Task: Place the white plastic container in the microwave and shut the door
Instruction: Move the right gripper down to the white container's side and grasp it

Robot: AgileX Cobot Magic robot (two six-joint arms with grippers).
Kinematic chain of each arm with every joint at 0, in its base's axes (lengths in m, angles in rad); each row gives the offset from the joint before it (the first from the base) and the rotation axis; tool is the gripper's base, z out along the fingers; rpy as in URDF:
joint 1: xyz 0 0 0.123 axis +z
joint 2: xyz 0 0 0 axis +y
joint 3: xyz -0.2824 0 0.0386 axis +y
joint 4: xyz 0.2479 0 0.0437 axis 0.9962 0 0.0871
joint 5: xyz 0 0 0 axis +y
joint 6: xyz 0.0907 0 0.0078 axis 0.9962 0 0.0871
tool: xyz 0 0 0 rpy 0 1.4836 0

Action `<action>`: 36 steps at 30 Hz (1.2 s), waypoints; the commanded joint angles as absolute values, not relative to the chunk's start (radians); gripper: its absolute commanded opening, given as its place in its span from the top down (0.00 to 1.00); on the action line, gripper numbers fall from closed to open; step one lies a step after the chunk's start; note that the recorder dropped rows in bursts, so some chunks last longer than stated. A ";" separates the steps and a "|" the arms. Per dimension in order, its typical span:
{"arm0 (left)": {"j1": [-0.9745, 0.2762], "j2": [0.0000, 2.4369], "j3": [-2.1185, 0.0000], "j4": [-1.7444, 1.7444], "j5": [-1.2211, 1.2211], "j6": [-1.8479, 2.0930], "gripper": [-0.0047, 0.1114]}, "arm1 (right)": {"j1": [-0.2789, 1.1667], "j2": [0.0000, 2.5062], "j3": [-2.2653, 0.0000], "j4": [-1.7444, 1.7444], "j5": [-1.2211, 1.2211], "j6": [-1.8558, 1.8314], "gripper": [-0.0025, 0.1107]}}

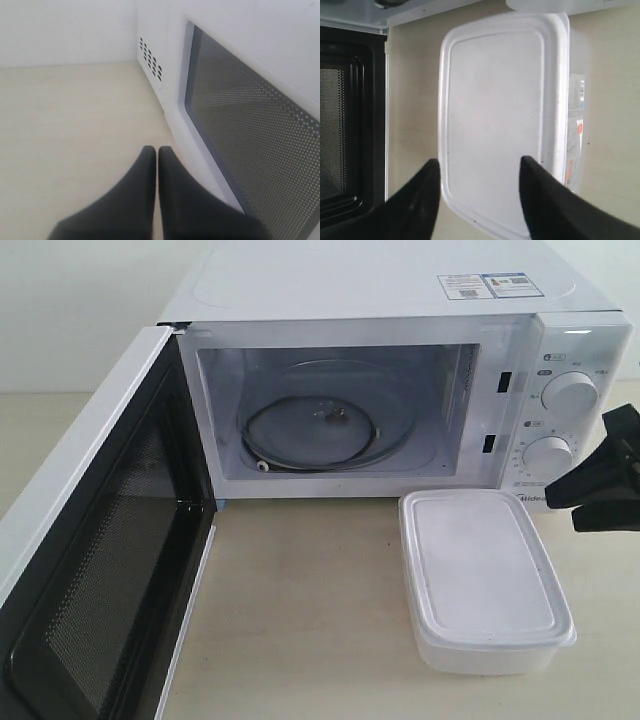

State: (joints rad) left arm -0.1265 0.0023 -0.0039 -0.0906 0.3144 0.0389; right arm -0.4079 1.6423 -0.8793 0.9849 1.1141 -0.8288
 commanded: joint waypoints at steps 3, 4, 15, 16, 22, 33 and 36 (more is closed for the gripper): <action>-0.123 0.000 0.000 -0.089 0.313 0.030 0.93 | -0.409 1.671 -0.885 0.971 1.098 -0.815 0.41; -0.123 0.000 0.000 -0.089 0.313 0.030 0.93 | -0.409 1.680 -0.885 0.971 1.098 -0.812 0.41; -0.123 0.000 0.000 -0.089 0.313 0.030 0.93 | -0.323 1.738 -0.885 0.986 0.944 -0.835 0.41; -0.123 0.000 0.000 -0.089 0.313 0.030 0.93 | -0.309 1.747 -0.885 0.986 0.927 -0.844 0.41; -0.123 0.000 0.000 -0.089 0.313 0.030 0.93 | -0.295 1.821 -0.885 0.982 0.860 -0.847 0.41; -0.123 0.000 0.000 -0.089 0.313 0.030 0.93 | -0.288 1.907 -0.885 0.989 0.892 -0.855 0.42; -0.123 0.000 0.000 -0.089 0.313 0.030 0.93 | -0.288 1.907 -0.888 0.989 0.902 -0.858 0.54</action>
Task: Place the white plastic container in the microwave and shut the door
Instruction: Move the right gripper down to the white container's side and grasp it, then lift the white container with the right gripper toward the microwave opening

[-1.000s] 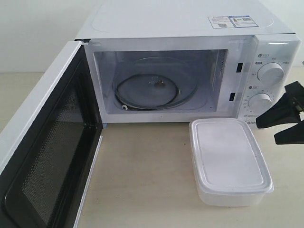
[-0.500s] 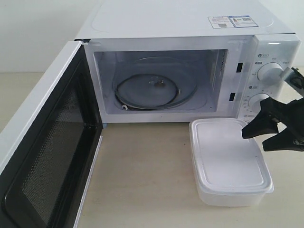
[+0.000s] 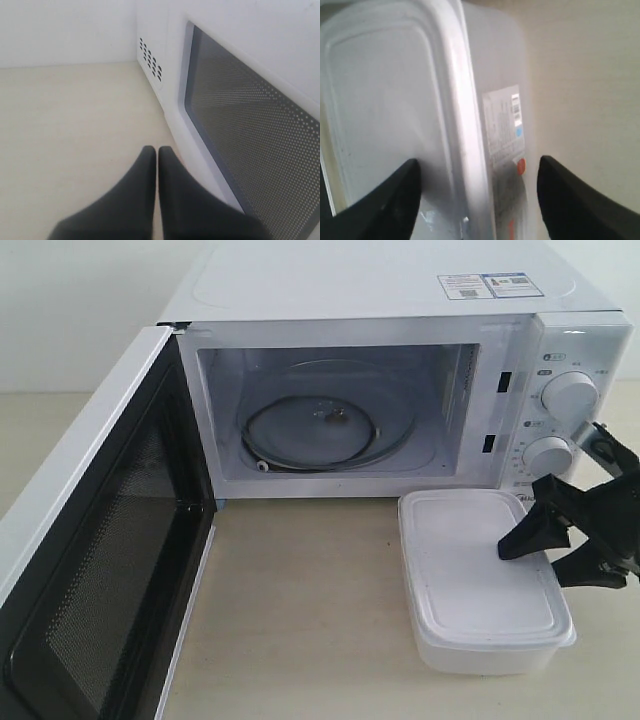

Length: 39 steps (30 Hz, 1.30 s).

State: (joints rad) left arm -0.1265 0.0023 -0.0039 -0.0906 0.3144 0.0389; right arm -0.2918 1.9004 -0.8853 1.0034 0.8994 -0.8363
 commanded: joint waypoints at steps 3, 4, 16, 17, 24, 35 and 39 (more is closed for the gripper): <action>-0.123 0.000 0.000 -0.089 0.313 0.030 0.93 | -0.288 1.907 -0.888 0.989 0.918 -0.873 0.77; -0.123 0.000 0.000 -0.089 0.313 0.030 0.93 | -0.288 1.907 -0.888 0.989 0.923 -0.879 0.83; -0.123 0.000 0.000 -0.089 0.313 0.030 0.93 | -0.288 1.761 -0.835 1.178 0.975 -1.032 0.98; -0.123 0.000 0.000 -0.089 0.313 0.030 0.93 | -0.288 1.728 -0.820 1.192 0.975 -1.036 0.98; -0.123 0.000 0.000 -0.089 0.313 0.030 0.93 | -0.253 1.517 -0.670 1.339 1.009 -1.115 0.98; -0.123 0.000 0.000 -0.089 0.313 0.030 0.93 | -0.127 1.189 -0.423 1.614 0.912 -1.288 0.98; -0.123 0.000 0.000 -0.089 0.313 0.030 0.93 | -0.127 1.098 -0.326 1.744 0.921 -1.352 0.98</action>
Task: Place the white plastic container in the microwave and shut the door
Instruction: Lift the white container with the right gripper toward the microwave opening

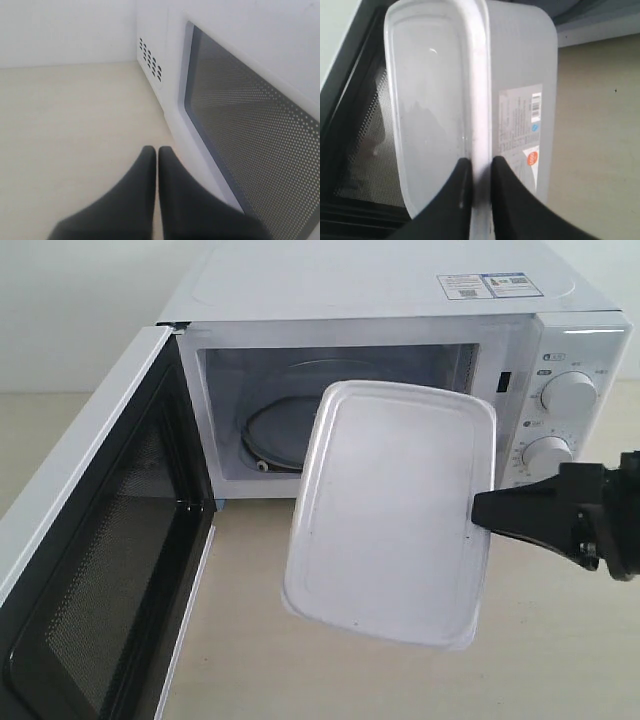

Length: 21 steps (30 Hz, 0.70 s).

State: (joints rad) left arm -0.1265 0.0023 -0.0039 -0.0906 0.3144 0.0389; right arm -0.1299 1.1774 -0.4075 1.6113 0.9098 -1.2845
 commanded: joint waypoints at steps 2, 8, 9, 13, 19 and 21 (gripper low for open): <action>-0.123 0.000 0.000 -0.089 0.313 0.030 0.93 | -0.127 1.062 -0.290 1.744 0.931 -1.363 0.98; -0.123 0.000 0.000 -0.089 0.313 0.030 0.93 | -0.127 1.007 -0.223 1.744 0.929 -1.363 0.98; -0.123 0.000 0.000 -0.089 0.313 0.030 0.93 | -0.127 1.007 -0.212 1.744 0.929 -1.363 0.98; -0.123 0.000 0.000 -0.089 0.313 0.030 0.93 | -0.127 1.007 -0.172 1.744 0.943 -1.383 0.98; -0.123 0.000 0.000 -0.089 0.313 0.030 0.93 | -0.127 1.007 -0.168 1.744 0.988 -1.397 0.98; -0.123 0.000 0.000 -0.089 0.313 0.030 0.93 | -0.127 1.007 -0.168 1.744 0.977 -1.397 0.98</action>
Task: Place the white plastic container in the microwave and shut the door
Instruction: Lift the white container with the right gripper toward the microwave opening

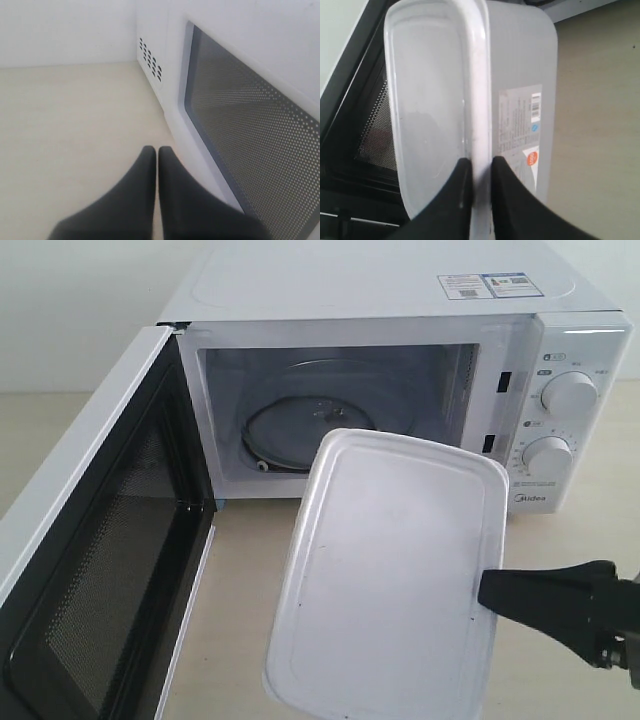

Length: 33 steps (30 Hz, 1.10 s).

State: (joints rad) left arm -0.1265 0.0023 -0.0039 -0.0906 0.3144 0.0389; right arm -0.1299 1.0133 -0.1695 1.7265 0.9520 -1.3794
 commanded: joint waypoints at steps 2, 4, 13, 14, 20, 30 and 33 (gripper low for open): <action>-0.123 0.000 0.000 -0.089 0.313 0.030 0.93 | -0.127 1.007 -0.168 1.744 0.979 -1.383 0.98; -0.123 0.000 0.000 -0.089 0.313 0.030 0.93 | -0.113 1.005 -0.168 1.744 0.985 -1.367 0.98; -0.123 0.000 0.000 -0.089 0.313 0.030 0.93 | 0.245 0.950 -0.261 1.706 0.551 -1.199 0.98; -0.123 0.000 0.000 -0.089 0.313 0.030 0.93 | 0.304 0.950 -0.280 1.700 0.487 -1.168 0.98; -0.123 0.000 0.000 -0.089 0.313 0.030 0.93 | 0.656 0.952 -0.350 1.563 0.022 -0.907 0.98; -0.123 0.000 0.000 -0.089 0.313 0.030 0.93 | 0.916 1.087 -0.357 0.793 -0.349 0.097 0.98; -0.123 0.000 0.000 -0.089 0.313 0.030 0.93 | 0.916 1.172 -0.357 0.684 -0.421 0.291 0.98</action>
State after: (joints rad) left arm -0.1265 0.0023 -0.0039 -0.0906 0.3144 0.0389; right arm 0.9118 1.1073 -0.3479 0.8211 -0.3392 0.0899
